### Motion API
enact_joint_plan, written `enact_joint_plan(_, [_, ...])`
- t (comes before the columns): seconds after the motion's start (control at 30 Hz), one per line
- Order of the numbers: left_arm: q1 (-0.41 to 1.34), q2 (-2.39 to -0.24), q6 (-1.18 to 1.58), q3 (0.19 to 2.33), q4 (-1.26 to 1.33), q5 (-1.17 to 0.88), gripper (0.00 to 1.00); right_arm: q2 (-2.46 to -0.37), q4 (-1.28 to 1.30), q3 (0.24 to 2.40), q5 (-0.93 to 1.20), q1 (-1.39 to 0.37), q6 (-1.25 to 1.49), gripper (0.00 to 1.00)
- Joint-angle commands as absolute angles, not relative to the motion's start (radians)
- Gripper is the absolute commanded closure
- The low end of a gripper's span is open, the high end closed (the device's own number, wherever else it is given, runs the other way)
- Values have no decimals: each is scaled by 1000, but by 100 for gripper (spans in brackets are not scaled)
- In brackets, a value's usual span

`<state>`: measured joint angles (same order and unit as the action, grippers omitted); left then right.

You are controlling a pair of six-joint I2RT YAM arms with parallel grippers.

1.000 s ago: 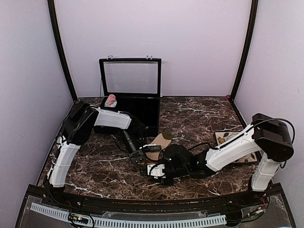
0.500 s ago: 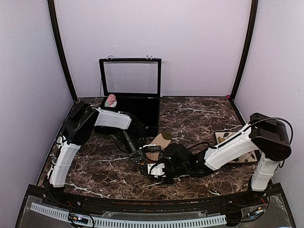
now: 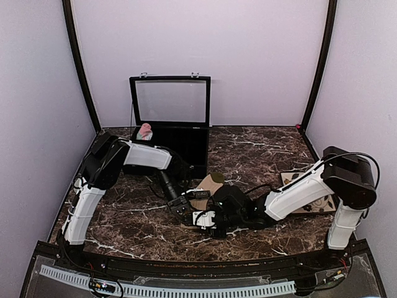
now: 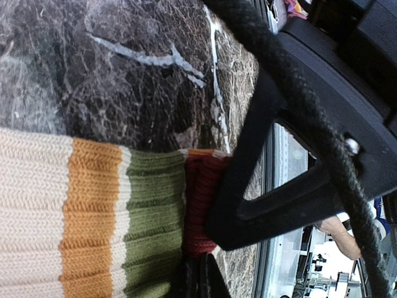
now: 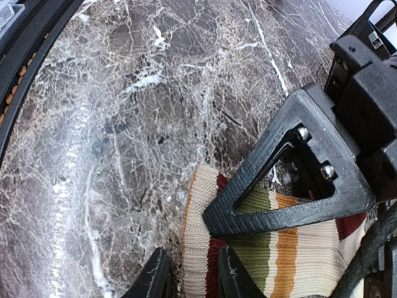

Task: Roll the socks
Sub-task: Roll the sock at the center of the board.

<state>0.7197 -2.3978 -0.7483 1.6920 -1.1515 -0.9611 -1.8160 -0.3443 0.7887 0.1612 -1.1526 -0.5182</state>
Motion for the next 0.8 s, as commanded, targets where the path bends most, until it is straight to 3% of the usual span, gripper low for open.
enact_joint_plan(0.0, [709,-2469,-775,1669,-1118,-784,99,-1847,-372,774,168,-1142,-502,73])
enact_joint_plan(0.27, [707,-2466,-793,1669,-1136,-816,99,-1899,-362,763,158,-1137,-480,81])
enact_joint_plan(0.43, [693,-2445,-800,1668,-1142,-848,98,-1920,-345,747,178,-1130,-452,100])
enact_joint_plan(0.63, [664,-2337,-791,1648,-1132,-870,91,-1935,-318,729,249,-1119,-405,100])
enact_joint_plan(0.67, [663,-2314,-781,1639,-1123,-855,85,-1937,-306,731,271,-1119,-394,100])
enact_joint_plan(0.7, [663,-2287,-780,1628,-1114,-839,71,-1938,-294,735,290,-1116,-386,100])
enact_joint_plan(0.73, [661,-2261,-775,1617,-1102,-823,26,-1940,-277,741,308,-1116,-372,100])
enact_joint_plan(0.77, [660,-2231,-762,1600,-1085,-803,4,-1944,-259,748,329,-1112,-359,100])
